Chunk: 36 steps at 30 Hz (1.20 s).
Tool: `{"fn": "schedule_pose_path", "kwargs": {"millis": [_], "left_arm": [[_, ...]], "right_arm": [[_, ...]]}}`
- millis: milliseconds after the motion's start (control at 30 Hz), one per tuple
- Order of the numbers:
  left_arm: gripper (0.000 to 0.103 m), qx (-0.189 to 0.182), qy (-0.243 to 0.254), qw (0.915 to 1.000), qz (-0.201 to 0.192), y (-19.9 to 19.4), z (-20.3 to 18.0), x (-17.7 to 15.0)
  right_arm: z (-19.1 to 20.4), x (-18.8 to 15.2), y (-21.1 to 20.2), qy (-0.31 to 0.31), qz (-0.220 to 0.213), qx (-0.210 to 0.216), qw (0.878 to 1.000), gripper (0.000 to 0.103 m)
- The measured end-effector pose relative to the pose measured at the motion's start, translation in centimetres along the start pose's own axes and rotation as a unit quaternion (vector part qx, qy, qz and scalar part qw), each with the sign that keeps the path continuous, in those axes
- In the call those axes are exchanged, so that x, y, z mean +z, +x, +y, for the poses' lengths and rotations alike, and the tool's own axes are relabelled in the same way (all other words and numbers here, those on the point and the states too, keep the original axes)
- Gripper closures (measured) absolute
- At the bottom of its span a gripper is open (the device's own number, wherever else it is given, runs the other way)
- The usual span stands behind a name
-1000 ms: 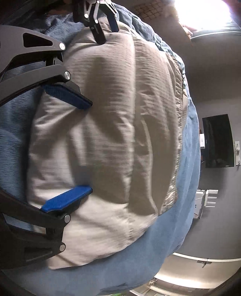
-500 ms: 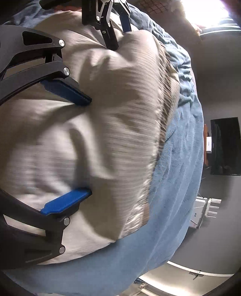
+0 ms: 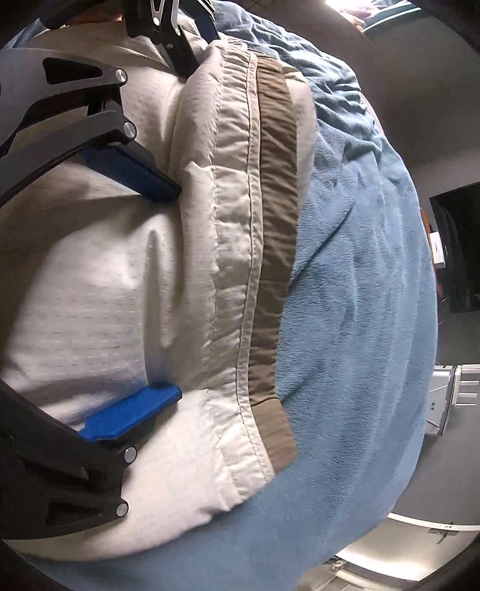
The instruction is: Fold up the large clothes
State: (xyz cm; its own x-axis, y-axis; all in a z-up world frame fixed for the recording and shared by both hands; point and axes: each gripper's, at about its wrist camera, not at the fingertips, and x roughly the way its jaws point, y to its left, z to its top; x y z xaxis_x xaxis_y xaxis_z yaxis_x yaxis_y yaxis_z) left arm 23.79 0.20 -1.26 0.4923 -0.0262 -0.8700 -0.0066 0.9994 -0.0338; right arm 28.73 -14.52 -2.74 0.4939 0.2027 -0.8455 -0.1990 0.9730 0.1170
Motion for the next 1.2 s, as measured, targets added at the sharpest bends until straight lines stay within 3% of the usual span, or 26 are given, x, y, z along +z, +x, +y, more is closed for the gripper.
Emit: {"fn": "schedule_pose_path", "kwargs": {"millis": [467,1200], "left_arm": [[0.005,0.019,0.014,0.9996,-0.016,1.9,-0.9,-3.3],[0.005,0.018,0.017,0.9994,-0.026,2.7,-0.7,-3.3]], "right_arm": [[0.7,-3.2,1.6,-0.021,-0.011,-0.013,1.0,0.009],[0.6,-4.1,1.7,-0.024,-0.013,-0.02,0.999,0.009]]}}
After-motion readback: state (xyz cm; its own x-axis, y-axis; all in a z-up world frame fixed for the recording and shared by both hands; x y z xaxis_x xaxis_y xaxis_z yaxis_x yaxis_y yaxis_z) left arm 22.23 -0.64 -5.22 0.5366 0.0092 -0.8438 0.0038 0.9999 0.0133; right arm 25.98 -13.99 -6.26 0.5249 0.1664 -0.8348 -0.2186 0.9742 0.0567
